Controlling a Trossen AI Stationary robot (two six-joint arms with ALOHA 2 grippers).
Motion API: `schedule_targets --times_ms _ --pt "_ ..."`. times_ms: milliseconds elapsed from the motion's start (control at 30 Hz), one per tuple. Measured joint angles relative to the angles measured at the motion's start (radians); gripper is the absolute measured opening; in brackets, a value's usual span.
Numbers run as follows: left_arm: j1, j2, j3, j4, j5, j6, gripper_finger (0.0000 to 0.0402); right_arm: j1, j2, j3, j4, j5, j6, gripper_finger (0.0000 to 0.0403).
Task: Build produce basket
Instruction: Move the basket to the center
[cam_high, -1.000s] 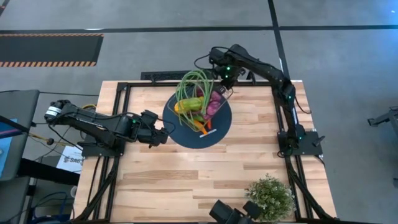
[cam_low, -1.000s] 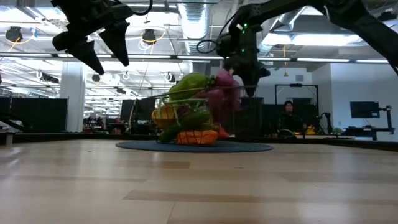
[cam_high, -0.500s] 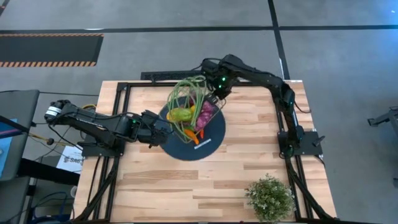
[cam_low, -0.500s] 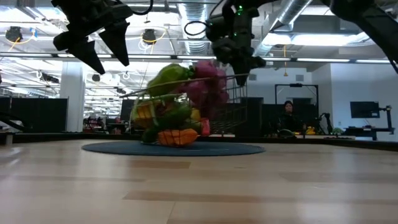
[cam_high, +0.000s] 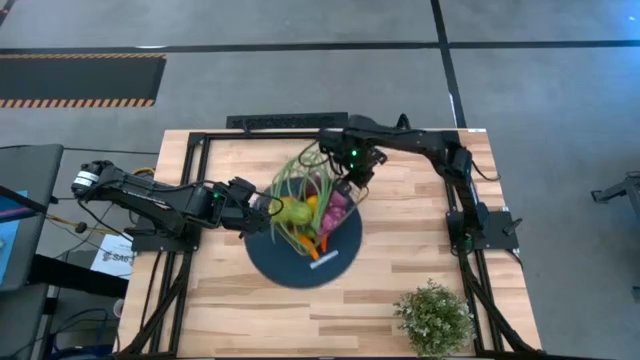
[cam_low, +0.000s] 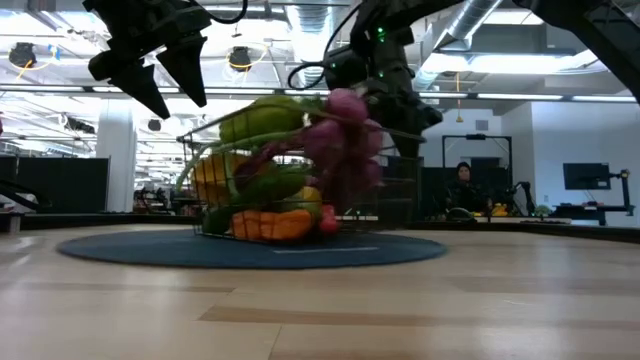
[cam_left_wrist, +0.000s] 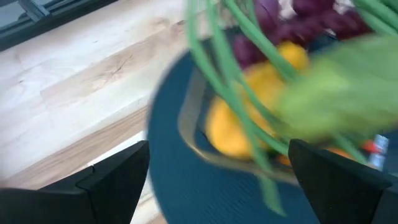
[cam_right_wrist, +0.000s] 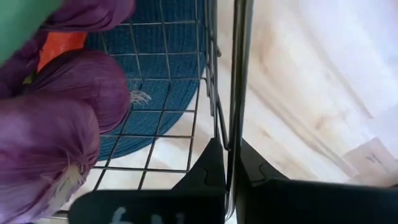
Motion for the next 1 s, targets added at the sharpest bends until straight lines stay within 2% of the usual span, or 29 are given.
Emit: schedule_targets --times_ms 300,433,567,700,833,933,1000 --pt "0.0 0.0 0.0 0.0 0.0 0.018 0.0368 0.057 0.0 -0.041 -0.001 -0.011 -0.058 0.0013" --pt "0.0 0.0 0.0 0.0 0.0 0.028 0.0368 0.078 0.002 -0.044 -0.012 0.037 -0.122 0.0063" --pt "0.0 0.0 0.0 -0.001 0.0 0.028 0.0368 0.099 0.002 -0.039 -0.011 0.131 -0.158 0.0119" --pt "0.0 0.0 0.0 -0.001 0.0 0.028 0.0368 0.113 -0.011 0.001 -0.008 0.146 -0.183 0.0161" --pt "0.0 0.0 0.0 0.0 0.005 0.025 0.0368 0.122 -0.024 0.07 -0.005 0.145 -0.183 0.0186" --pt "0.0 0.0 0.0 0.004 0.035 0.029 0.0368 0.128 -0.062 0.121 -0.004 0.145 -0.177 0.0191" --pt "-0.007 0.0 0.0 0.021 0.069 0.09 0.0368 0.127 -0.096 0.146 -0.005 0.145 -0.176 0.0189"
